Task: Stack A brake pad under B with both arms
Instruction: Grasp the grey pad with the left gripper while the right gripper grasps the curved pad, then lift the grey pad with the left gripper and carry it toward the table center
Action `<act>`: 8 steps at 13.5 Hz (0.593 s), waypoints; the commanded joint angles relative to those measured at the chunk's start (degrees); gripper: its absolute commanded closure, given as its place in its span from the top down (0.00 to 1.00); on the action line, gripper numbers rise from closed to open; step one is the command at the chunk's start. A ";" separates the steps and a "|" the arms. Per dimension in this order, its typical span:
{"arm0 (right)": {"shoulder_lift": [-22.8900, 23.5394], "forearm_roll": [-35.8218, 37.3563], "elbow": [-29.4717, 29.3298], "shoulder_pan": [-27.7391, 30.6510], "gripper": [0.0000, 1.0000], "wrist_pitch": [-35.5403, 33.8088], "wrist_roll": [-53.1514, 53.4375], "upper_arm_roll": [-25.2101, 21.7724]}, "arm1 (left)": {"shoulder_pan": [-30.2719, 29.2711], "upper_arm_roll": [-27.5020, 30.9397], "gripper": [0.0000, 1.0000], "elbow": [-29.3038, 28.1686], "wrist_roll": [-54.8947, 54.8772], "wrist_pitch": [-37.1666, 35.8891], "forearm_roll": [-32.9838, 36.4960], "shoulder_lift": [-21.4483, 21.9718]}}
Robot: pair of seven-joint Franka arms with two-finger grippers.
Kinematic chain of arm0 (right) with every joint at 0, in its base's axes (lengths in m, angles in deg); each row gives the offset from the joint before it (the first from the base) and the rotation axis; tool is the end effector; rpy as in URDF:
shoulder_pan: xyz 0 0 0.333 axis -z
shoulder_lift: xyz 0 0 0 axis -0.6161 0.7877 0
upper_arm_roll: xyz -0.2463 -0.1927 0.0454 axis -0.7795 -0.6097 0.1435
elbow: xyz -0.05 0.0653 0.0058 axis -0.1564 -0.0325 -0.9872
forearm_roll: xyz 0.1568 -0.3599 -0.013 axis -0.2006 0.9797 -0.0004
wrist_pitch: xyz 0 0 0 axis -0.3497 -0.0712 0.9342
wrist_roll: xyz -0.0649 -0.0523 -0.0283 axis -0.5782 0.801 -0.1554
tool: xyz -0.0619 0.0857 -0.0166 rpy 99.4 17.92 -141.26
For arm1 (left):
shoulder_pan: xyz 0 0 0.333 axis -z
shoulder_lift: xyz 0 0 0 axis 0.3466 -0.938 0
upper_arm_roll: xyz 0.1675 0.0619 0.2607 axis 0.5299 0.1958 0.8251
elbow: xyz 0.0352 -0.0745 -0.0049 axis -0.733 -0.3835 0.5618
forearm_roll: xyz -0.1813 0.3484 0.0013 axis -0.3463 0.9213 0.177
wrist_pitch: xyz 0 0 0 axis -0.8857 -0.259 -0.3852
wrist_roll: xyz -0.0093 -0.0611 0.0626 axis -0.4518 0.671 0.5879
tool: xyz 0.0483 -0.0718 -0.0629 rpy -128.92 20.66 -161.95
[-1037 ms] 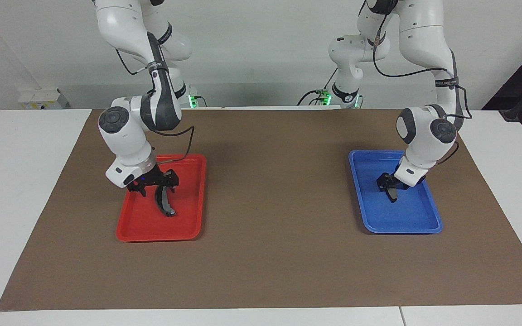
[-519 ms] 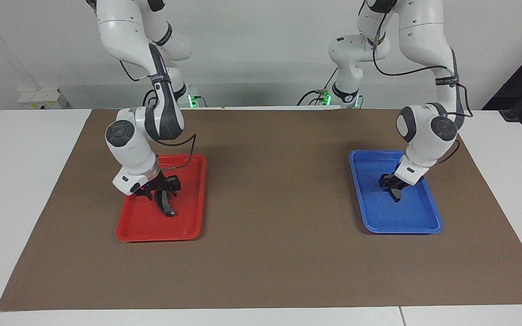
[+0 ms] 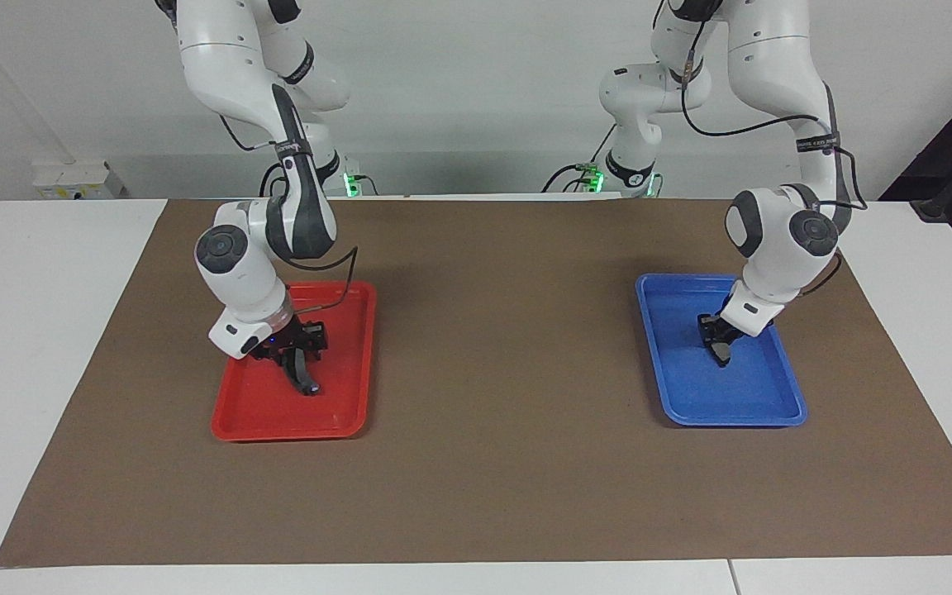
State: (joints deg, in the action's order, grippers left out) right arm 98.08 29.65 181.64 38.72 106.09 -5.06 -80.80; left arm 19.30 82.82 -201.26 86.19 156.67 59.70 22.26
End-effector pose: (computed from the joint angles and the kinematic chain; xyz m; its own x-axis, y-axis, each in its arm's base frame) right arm 0.5831 0.0444 0.2950 0.9890 0.1432 -0.0369 0.1419 -0.9893 -0.0338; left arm 0.5705 -0.0002 0.3192 0.9972 -0.0437 -0.0609 -0.0449 -0.9988 -0.0187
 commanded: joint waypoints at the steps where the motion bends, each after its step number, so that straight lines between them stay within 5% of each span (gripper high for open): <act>1: -0.43 -0.26 0.85 0.89 0.68 0.71 -2.00 0.40 | 0.45 -0.03 0.01 3.89 -0.61 -5.89 -0.01 1.51; 5: -0.52 -0.17 0.85 1.24 0.62 -0.60 -3.85 0.40 | 2.28 -1.78 0.01 13.55 2.18 -12.65 -6.23 1.60; 8: -0.69 -0.17 0.67 1.25 0.55 -1.93 -4.20 0.40 | 7.73 -6.69 0.01 17.69 18.58 -11.44 -5.90 0.63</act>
State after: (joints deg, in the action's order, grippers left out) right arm 98.08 29.66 181.77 39.15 104.79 -7.53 -80.82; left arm 23.51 78.30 -186.22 96.51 145.86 53.87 23.70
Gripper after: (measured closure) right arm 0.423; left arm 0.604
